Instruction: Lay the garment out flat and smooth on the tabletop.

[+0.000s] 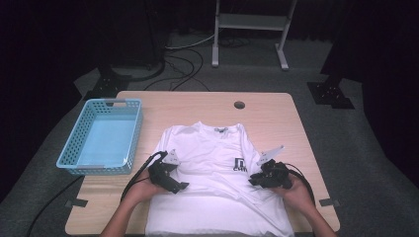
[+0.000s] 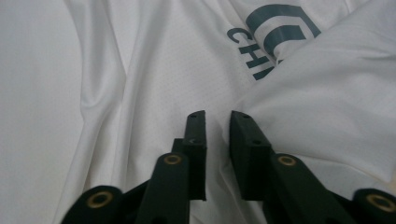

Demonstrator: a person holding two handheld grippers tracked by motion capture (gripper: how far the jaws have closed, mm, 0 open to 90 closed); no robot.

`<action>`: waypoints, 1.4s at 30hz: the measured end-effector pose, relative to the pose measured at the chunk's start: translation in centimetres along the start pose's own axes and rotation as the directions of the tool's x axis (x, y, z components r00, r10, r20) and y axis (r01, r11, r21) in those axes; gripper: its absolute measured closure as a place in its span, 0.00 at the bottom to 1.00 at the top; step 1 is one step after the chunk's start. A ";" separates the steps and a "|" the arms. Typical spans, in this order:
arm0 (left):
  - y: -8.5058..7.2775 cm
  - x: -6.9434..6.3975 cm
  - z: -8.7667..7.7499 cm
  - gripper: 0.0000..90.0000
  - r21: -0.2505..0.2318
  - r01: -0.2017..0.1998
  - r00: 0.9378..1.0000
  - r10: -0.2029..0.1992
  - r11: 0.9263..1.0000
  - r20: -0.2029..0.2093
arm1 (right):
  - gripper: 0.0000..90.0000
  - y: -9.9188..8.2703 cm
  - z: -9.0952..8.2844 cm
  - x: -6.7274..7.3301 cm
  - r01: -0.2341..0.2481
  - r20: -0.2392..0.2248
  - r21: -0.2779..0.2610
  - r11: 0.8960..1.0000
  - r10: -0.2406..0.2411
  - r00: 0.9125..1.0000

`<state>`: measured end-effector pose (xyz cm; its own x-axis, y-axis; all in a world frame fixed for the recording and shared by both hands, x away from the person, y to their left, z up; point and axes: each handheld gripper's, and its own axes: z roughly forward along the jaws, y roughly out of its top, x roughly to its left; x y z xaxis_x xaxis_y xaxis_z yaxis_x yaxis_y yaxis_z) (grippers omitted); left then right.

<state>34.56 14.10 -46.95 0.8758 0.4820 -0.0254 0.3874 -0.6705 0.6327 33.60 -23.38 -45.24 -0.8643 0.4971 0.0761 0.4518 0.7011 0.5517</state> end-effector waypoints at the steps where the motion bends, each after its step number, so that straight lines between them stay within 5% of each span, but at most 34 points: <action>1: 0.0 0.0 0.0 0.13 -0.001 0.001 1.000 -0.001 1.000 -0.001 | 0.79 0.2 -0.5 0.1 0.009 0.002 -0.004 1.000 -0.009 1.000; 6: 0.0 0.0 0.0 0.13 -0.005 0.002 1.000 -0.002 1.000 -0.001 | 0.73 0.6 -3.1 -1.6 0.000 0.016 -0.080 0.997 0.001 1.000; 9: -0.1 0.1 0.0 0.13 -0.008 0.004 1.000 -0.004 1.000 0.002 | 0.69 0.0 -3.5 -3.4 -0.031 0.033 -0.065 0.997 0.033 0.999; 12: 0.0 0.1 0.0 0.13 -0.011 0.006 1.000 -0.006 1.000 0.002 | 0.66 -1.1 -3.4 -5.1 -0.094 -0.002 -0.069 0.993 0.094 0.996; 15: 0.0 0.2 0.1 0.13 -0.014 0.011 1.000 -0.011 1.000 0.003 | 0.74 -2.0 -3.0 -5.7 -0.129 -0.028 -0.043 0.991 0.128 0.991; 19: -0.1 0.2 0.0 0.13 -0.022 0.026 1.000 -0.026 0.999 0.001 | 0.91 -3.0 -3.1 -5.0 -0.124 -0.058 -0.027 0.992 0.122 0.991; 26: -0.5 -0.3 -0.3 0.13 -0.021 0.039 0.999 -0.039 0.999 -0.006 | 0.94 -4.3 -3.5 -2.7 -0.102 -0.071 -0.038 0.994 0.099 0.993; 35: -1.6 -1.3 -1.0 0.13 -0.037 0.051 0.999 -0.052 0.998 -0.009 | 0.94 -5.7 -2.8 0.2 -0.077 -0.110 -0.034 0.996 0.072 0.991; 38: -1.6 -1.3 -1.1 0.13 -0.032 0.048 0.999 -0.048 0.998 -0.007 | 0.87 -5.7 -2.9 0.6 -0.066 -0.144 -0.030 0.997 0.061 0.988; 42: -1.5 -1.2 -1.0 0.13 -0.024 0.045 0.999 -0.045 0.999 -0.004 | 0.79 -5.2 -4.3 0.8 -0.034 -0.123 -0.079 0.996 0.024 0.992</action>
<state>32.65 15.09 -47.05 0.8565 0.5136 -0.0510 0.4191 -0.6345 0.6494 29.57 -28.81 -44.46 -0.8736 0.4476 0.1909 0.4624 0.6413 0.6123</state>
